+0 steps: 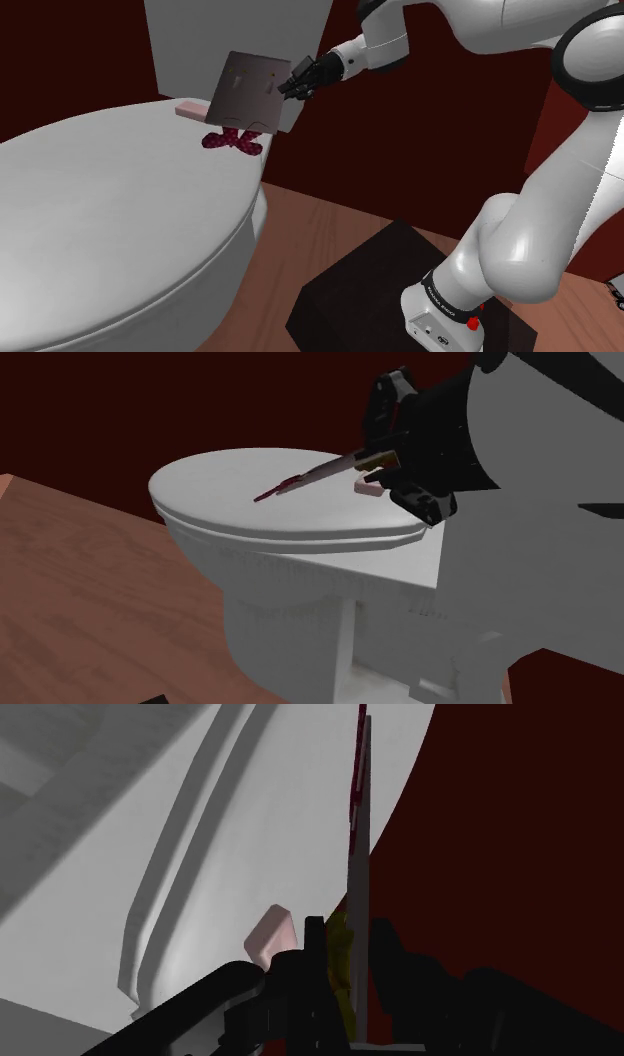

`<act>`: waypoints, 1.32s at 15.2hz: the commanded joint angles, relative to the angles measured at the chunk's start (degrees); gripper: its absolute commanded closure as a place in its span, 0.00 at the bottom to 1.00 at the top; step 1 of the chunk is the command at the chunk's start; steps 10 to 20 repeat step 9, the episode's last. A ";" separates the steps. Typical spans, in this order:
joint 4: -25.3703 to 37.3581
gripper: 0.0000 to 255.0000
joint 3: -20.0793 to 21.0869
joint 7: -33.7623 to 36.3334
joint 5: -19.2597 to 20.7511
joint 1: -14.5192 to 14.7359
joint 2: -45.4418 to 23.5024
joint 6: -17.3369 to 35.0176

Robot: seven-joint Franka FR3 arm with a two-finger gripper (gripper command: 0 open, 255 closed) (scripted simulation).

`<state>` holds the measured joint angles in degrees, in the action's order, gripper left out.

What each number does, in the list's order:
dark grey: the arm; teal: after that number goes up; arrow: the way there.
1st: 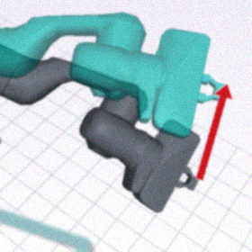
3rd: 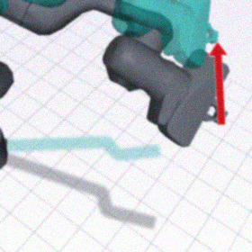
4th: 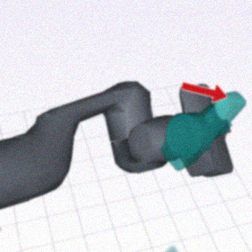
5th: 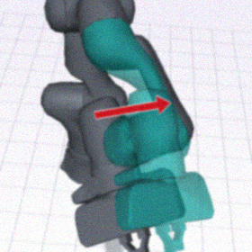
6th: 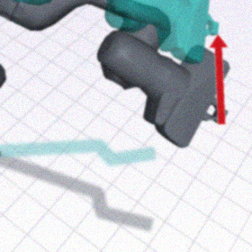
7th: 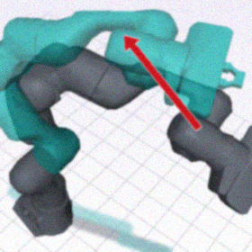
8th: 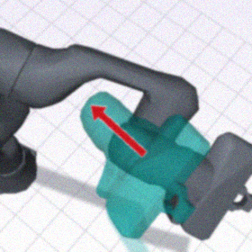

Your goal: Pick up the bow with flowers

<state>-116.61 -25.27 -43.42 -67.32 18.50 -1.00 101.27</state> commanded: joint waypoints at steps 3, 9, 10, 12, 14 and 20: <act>1.50 1.00 0.02 2.44 0.84 0.04 1.11 -0.74; 3.19 1.00 0.05 4.94 1.65 0.05 2.11 -1.61; 3.19 1.00 0.05 4.94 1.65 0.05 2.11 -1.61; 3.19 1.00 0.05 4.94 1.65 0.05 2.11 -1.61; 3.19 1.00 0.05 4.94 1.65 0.05 2.11 -1.61; 3.19 1.00 0.05 4.94 1.65 0.05 2.11 -1.61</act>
